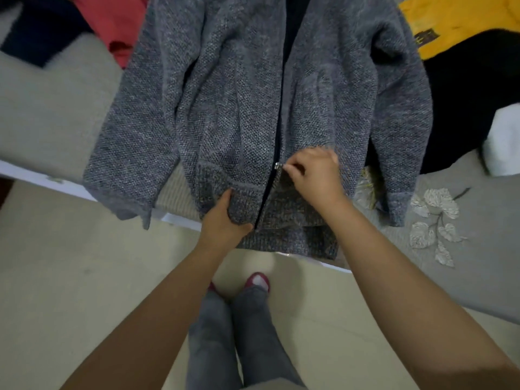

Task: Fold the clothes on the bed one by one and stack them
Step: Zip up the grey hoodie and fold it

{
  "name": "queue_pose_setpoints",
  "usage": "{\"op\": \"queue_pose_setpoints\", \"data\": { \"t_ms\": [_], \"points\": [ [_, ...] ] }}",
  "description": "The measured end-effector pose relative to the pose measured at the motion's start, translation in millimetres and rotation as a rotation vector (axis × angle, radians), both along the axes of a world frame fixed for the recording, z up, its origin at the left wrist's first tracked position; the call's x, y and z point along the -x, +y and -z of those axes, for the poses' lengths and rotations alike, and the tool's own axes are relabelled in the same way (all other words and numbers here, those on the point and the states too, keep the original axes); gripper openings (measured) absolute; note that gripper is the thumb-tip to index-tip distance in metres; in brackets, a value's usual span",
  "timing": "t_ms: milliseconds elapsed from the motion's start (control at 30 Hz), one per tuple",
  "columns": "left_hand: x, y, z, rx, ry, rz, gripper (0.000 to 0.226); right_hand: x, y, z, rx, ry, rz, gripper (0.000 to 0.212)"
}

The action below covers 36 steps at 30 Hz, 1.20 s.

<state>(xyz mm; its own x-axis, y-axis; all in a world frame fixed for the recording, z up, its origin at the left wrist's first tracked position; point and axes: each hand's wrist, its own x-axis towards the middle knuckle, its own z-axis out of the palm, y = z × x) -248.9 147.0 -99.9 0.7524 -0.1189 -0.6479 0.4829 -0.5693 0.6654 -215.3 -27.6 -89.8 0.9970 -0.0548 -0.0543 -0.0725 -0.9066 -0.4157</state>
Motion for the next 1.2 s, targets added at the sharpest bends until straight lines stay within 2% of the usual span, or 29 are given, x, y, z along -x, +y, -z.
{"op": "queue_pose_setpoints", "data": {
  "t_ms": [100, 167, 233, 300, 433, 567, 667, 767, 867, 967, 1100, 1200],
  "points": [
    [-6.6, 0.0, -1.1, -0.293, -0.087, 0.252, 0.074, -7.6, -1.7, 5.0, -0.089, 0.099, -0.014, 0.016],
    [-16.0, 0.1, -7.5, -0.548, -0.262, 0.342, 0.052, -13.4, -2.6, 3.9, -0.173, 0.146, 0.005, 0.017],
    [-27.4, -2.7, -14.9, -0.685, -0.342, 0.398, 0.039, -16.1, -3.6, 5.3, -0.189, 0.199, -0.035, 0.019],
    [-39.4, -6.1, -14.5, -0.711, -0.388, 0.397, 0.040, -17.8, -4.7, 9.2, -0.170, 0.218, -0.076, 0.020],
    [-49.8, -16.0, 13.2, -0.570, -0.722, 0.419, 0.060, -20.5, -8.5, 15.1, -0.223, 0.198, -0.045, 0.016],
    [-52.7, -21.7, 43.5, -0.599, -0.640, 0.552, 0.078, -21.7, -7.3, 23.8, -0.168, 0.114, -0.063, 0.014],
    [-53.5, -15.2, 61.6, -0.600, -0.598, 0.579, 0.082, -24.8, -1.3, 32.7, 0.041, 0.134, -0.076, 0.018],
    [-59.2, -13.0, 61.2, -0.619, -0.561, 0.565, 0.087, -30.7, 10.5, 31.2, 0.152, 0.047, -0.129, 0.005],
    [-59.7, -11.4, 54.2, -0.648, -0.414, 0.647, 0.090, -46.1, 10.2, 23.2, 0.177, 0.002, -0.102, 0.010],
    [-58.8, -10.9, 55.4, -0.648, -0.363, 0.661, 0.092, -65.3, 3.9, 13.5, 0.244, -0.040, -0.099, 0.009],
    [-67.9, -14.2, 43.4, -0.618, -0.212, 0.705, 0.075, -86.4, -2.5, 3.2, 0.195, -0.088, -0.020, 0.008],
    [-72.0, -16.6, 33.5, -0.619, -0.177, 0.762, 0.073, -104.8, -9.4, -1.8, 0.207, -0.130, 0.051, 0.006]
  ]
}}
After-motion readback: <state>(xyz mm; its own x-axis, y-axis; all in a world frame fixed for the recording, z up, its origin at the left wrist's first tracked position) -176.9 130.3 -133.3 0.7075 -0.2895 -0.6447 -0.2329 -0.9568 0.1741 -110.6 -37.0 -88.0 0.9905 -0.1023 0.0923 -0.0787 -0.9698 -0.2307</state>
